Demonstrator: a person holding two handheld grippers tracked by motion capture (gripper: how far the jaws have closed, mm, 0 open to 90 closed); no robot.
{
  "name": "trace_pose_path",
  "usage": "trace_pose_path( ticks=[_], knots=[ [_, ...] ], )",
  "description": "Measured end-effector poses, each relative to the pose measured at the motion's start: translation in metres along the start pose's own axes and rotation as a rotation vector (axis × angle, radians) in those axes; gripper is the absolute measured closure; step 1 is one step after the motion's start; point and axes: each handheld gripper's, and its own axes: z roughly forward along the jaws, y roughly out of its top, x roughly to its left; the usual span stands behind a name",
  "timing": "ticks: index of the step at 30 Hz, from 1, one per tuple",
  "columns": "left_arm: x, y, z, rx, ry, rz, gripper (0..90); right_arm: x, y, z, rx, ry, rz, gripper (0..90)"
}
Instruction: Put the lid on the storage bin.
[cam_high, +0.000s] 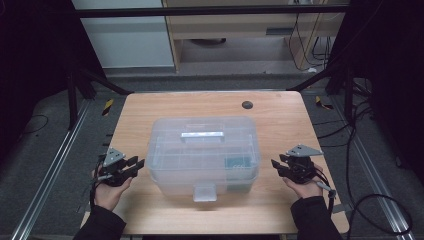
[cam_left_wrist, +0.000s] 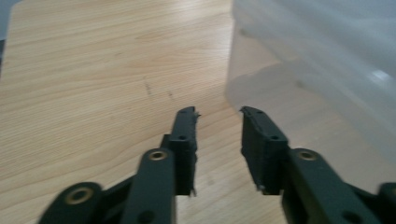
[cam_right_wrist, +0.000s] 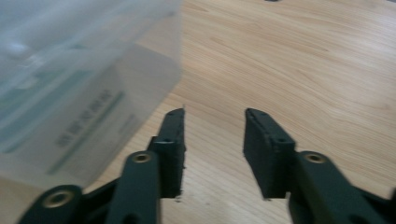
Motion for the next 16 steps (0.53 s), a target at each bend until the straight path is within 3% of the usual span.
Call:
trace_pose_path(
  ticks=[5, 7, 16],
  knots=[
    [0.010, -0.008, 0.007, 0.030, 0.055, -0.021, 49.0, -0.012, -0.007, 0.005, 0.008, -0.056, 0.039, 37.7],
    [0.015, -0.012, 0.010, 0.049, 0.074, -0.024, 44.7, -0.016, -0.011, 0.006, -0.017, -0.074, 0.042, 34.2],
    [0.026, -0.021, 0.017, 0.076, 0.129, -0.041, 34.0, -0.035, -0.023, 0.010, 0.016, -0.123, 0.106, 24.5]
  ],
)
